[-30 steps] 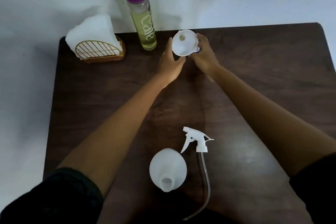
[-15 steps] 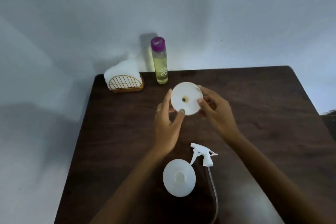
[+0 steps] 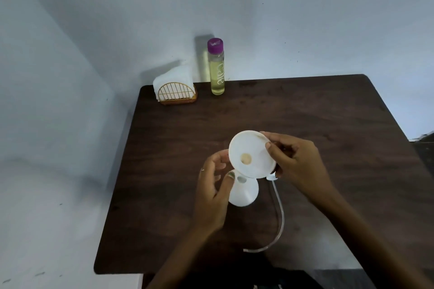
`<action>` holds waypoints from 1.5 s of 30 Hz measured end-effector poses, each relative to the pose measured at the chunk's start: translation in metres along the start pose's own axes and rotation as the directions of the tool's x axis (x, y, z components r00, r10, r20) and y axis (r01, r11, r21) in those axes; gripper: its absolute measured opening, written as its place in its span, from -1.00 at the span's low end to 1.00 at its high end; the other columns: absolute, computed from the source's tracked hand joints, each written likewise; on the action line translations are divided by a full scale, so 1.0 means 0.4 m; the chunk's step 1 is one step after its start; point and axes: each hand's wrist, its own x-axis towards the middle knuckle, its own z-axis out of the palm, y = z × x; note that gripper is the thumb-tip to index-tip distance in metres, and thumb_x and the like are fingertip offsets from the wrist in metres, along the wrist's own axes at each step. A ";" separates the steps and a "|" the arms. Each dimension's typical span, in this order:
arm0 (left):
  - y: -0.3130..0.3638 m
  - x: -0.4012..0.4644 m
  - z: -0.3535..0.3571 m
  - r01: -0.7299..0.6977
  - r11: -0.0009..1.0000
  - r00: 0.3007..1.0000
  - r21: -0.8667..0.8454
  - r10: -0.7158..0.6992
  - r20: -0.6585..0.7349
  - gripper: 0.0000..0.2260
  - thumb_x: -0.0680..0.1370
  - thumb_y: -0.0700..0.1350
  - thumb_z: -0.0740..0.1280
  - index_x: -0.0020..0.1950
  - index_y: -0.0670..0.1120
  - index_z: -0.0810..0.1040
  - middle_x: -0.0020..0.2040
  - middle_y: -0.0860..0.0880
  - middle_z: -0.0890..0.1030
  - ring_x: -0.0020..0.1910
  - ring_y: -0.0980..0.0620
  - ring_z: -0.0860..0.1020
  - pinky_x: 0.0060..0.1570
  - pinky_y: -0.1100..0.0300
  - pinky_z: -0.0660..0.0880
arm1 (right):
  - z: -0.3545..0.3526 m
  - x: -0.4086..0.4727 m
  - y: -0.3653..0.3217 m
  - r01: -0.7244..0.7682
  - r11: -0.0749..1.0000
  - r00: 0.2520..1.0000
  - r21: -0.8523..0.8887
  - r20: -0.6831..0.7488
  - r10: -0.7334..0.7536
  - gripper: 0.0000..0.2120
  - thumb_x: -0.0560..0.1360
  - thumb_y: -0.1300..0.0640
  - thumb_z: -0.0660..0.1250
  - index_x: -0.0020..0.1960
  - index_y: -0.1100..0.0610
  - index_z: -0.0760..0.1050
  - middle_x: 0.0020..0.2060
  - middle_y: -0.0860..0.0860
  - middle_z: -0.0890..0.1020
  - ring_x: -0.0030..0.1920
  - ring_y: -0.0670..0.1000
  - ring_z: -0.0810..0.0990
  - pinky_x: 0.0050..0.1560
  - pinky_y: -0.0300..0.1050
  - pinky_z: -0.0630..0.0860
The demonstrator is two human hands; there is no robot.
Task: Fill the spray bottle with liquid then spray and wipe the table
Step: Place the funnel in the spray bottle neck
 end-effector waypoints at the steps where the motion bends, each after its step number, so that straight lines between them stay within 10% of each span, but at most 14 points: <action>1: -0.014 -0.006 0.003 0.031 0.998 0.999 0.053 -0.032 0.021 -0.61 0.38 0.21 0.27 0.21 0.29 0.38 0.22 0.30 0.46 0.24 0.17 0.46 0.20 0.27 0.42 | 0.002 -0.011 0.001 -0.005 1.000 1.000 0.000 0.005 0.005 -0.74 0.53 0.24 0.30 0.20 0.09 0.57 -0.04 -0.07 0.66 -0.27 -0.28 0.61 -0.46 -0.37 0.52; 15: -0.117 -0.002 0.039 0.094 0.937 0.996 0.336 -0.088 -0.031 -0.36 0.36 0.31 0.22 0.25 -0.09 0.55 0.22 -0.05 0.57 0.16 0.00 0.53 0.18 -0.10 0.51 | 0.027 -0.060 0.022 -0.016 0.998 1.000 -0.060 0.015 0.017 -0.74 0.54 0.22 0.30 0.20 0.11 0.57 -0.02 -0.13 0.61 -0.16 -0.12 0.62 -0.44 -0.32 0.57; 34: -0.123 0.007 0.026 0.096 0.943 0.995 0.318 -0.086 -0.046 -0.42 0.37 0.24 0.30 0.22 -0.13 0.55 0.17 -0.08 0.58 0.13 -0.03 0.55 0.15 -0.07 0.53 | 0.050 -0.038 0.044 -0.056 0.983 0.995 -0.173 0.077 0.070 -0.71 0.52 0.18 0.33 0.24 0.09 0.55 0.03 0.03 0.67 -0.43 -0.08 0.63 -0.43 -0.37 0.55; 45: -0.145 0.016 0.019 0.107 0.943 0.994 0.315 -0.112 -0.003 -0.41 0.33 0.24 0.31 0.25 -0.08 0.52 0.21 -0.05 0.56 0.17 -0.01 0.53 0.19 0.03 0.51 | 0.050 -0.029 0.058 -0.099 0.978 0.983 -0.185 0.135 0.125 -0.69 0.52 0.08 0.34 0.25 0.10 0.52 0.00 -0.04 0.61 -0.27 -0.12 0.62 -0.43 -0.36 0.55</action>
